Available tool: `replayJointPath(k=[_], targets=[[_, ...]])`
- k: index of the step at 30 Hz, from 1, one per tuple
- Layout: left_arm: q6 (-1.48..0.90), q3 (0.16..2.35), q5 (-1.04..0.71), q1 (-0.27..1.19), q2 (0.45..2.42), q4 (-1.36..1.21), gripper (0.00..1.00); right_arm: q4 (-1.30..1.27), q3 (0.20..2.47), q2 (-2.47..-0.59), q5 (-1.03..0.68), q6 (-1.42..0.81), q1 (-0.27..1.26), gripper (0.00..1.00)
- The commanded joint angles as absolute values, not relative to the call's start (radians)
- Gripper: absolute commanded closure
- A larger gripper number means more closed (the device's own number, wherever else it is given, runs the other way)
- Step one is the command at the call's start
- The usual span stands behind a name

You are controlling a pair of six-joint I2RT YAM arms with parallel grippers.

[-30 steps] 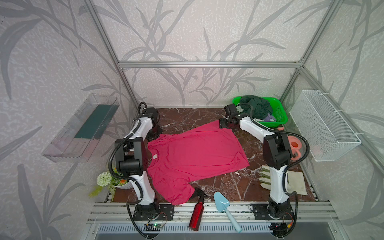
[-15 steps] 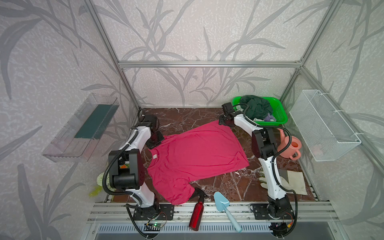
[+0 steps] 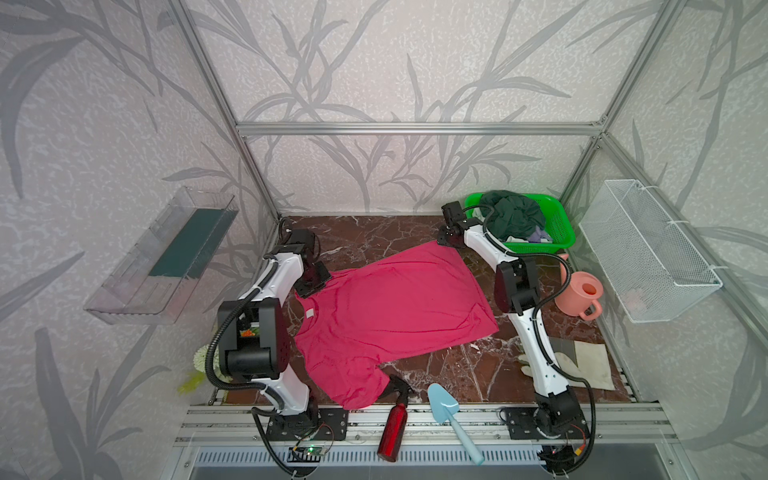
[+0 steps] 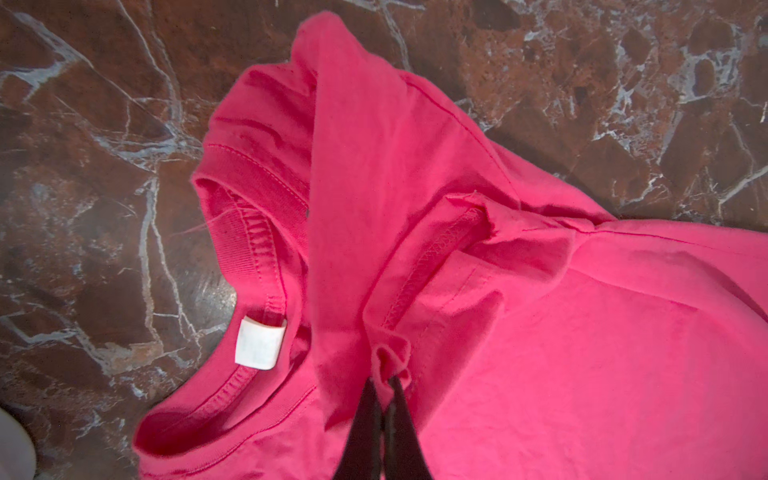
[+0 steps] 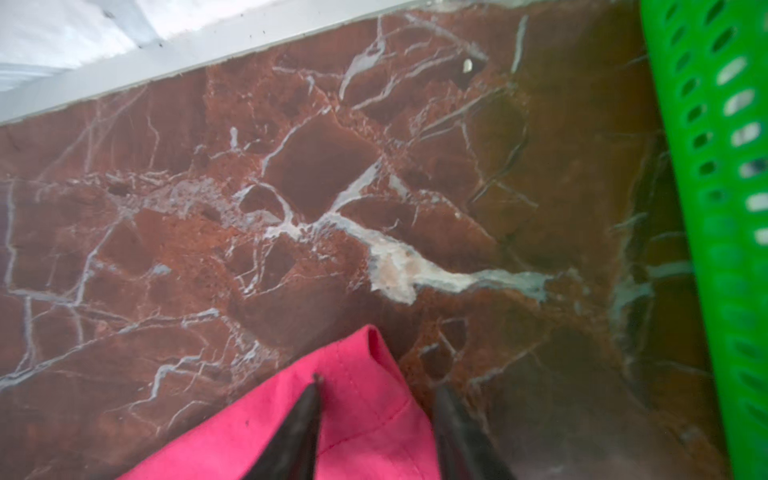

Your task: Fold and stack the t-shirts

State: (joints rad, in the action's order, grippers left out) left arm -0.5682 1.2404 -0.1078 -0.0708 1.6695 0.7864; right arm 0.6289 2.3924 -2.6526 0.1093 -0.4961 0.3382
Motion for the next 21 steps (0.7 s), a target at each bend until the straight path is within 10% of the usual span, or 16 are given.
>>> replayJointPath(k=[1, 8, 21], targets=[[-0.556, 1.236, -0.114, -0.063, 1.658, 0.787, 1.00, 0.705, 2.464, -2.698, 0.086, -0.482, 0.327, 0.63], [-0.546, 1.282, -0.126, -0.062, 1.675, 0.803, 1.00, 0.735, 2.513, -2.688, 0.046, -0.444, 0.328, 1.00], [-0.425, 1.663, -0.024, -0.070, 1.837, 0.920, 1.00, 0.688, 2.386, -2.471, 0.066, -0.403, 0.293, 1.00]])
